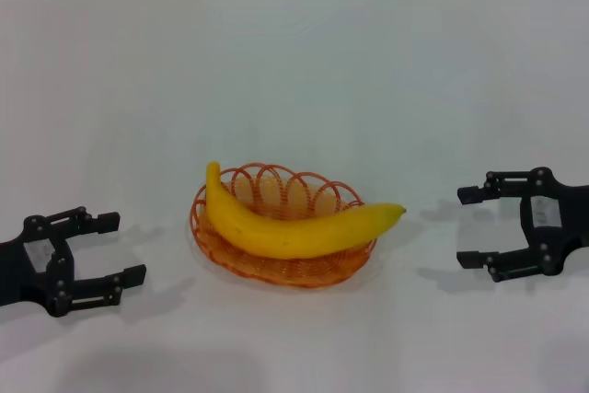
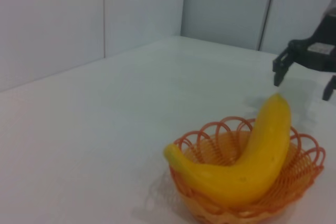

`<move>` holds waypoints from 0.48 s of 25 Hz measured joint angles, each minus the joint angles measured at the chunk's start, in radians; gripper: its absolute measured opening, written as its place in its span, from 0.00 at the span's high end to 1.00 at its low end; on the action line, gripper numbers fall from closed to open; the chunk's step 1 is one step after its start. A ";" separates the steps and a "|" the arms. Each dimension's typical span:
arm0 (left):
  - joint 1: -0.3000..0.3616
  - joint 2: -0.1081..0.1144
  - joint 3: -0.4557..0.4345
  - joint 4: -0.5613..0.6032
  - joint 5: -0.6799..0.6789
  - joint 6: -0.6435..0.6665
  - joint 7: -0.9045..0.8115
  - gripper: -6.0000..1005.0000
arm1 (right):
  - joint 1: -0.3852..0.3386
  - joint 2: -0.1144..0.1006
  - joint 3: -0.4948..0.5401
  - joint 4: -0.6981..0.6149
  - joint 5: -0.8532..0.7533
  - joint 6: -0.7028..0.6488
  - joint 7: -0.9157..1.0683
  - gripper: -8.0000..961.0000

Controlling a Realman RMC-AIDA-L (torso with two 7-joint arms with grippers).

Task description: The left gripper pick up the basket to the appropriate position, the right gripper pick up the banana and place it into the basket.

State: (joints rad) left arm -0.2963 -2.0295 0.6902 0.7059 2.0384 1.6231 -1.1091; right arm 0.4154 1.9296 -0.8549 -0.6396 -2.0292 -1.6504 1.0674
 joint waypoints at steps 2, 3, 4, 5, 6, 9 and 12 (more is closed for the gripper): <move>0.003 -0.001 0.000 -0.003 -0.004 0.001 0.027 0.17 | -0.001 0.006 0.022 0.007 -0.002 0.000 -0.011 0.14; 0.002 -0.003 0.000 -0.004 -0.005 0.001 0.038 0.17 | 0.000 0.008 0.031 0.012 -0.003 0.000 -0.017 0.14; 0.000 -0.004 0.000 -0.005 -0.005 0.001 0.044 0.17 | 0.001 0.008 0.037 0.018 -0.003 0.000 -0.023 0.14; -0.002 -0.005 0.000 -0.005 -0.005 0.001 0.048 0.17 | 0.003 0.008 0.042 0.025 -0.004 0.001 -0.029 0.15; -0.004 -0.005 0.000 -0.006 -0.005 0.001 0.050 0.17 | 0.005 0.008 0.045 0.032 -0.004 0.004 -0.033 0.15; -0.005 -0.006 0.000 -0.007 -0.007 0.000 0.051 0.17 | 0.008 0.011 0.045 0.039 -0.005 0.026 -0.039 0.14; -0.007 -0.008 0.000 -0.010 -0.008 -0.002 0.053 0.17 | 0.008 0.013 0.040 0.049 -0.005 0.048 -0.043 0.14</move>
State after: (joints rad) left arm -0.3032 -2.0371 0.6902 0.6957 2.0300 1.6212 -1.0557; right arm 0.4234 1.9429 -0.8152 -0.5907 -2.0342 -1.6027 1.0249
